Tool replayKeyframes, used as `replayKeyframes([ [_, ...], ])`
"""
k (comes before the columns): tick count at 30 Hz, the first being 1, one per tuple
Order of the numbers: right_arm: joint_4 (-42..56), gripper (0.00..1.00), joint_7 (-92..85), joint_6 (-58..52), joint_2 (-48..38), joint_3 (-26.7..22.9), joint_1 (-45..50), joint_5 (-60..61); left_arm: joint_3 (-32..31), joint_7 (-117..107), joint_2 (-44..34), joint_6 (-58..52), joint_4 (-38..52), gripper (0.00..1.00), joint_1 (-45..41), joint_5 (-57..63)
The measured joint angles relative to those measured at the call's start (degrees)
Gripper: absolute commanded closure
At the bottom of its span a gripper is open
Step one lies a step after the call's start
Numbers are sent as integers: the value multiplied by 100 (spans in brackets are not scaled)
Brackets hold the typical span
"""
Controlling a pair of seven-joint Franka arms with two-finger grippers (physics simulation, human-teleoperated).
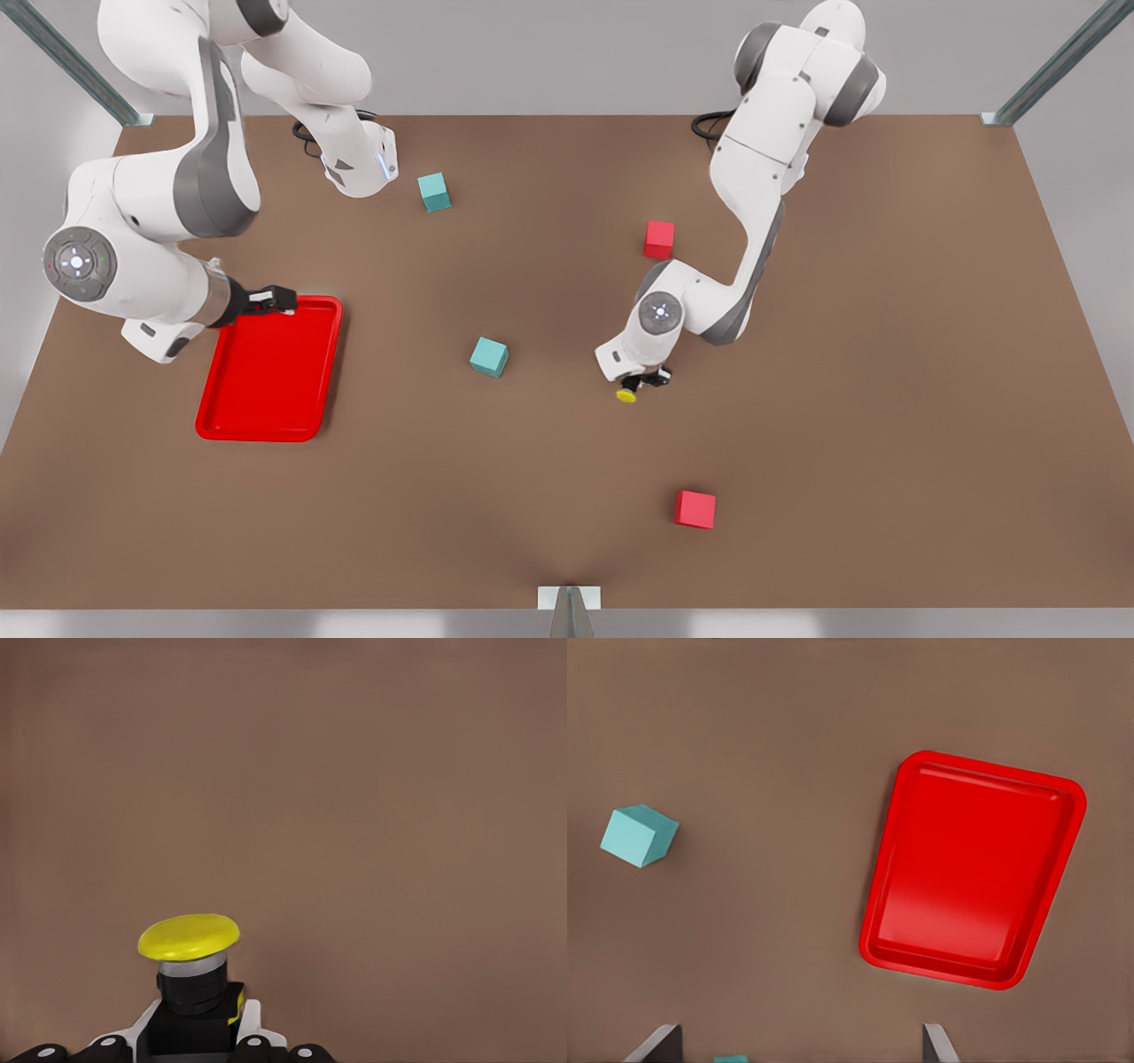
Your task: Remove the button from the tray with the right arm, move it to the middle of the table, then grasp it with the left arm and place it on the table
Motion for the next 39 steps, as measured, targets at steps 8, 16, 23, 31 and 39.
replayKeyframes([
  [8,3,0,-64,-86,76,22,-24,43,1654,-3263,80,-1489,492,63,-1367,2442],
  [16,17,0,-106,-109,100,33,-30,34,1647,-7367,382,-2727,477,63,-1527,4076],
  [23,24,0,-134,-111,125,35,56,9,1647,-10500,1240,-3204,438,63,-1736,5460],
  [31,14,0,-155,-123,125,33,143,-8,1637,-12859,1973,-3395,378,63,-1801,6442],
  [39,19,0,-167,-127,125,33,143,-9,1629,-14193,2348,-3379,365,0,-1794,6698],
])
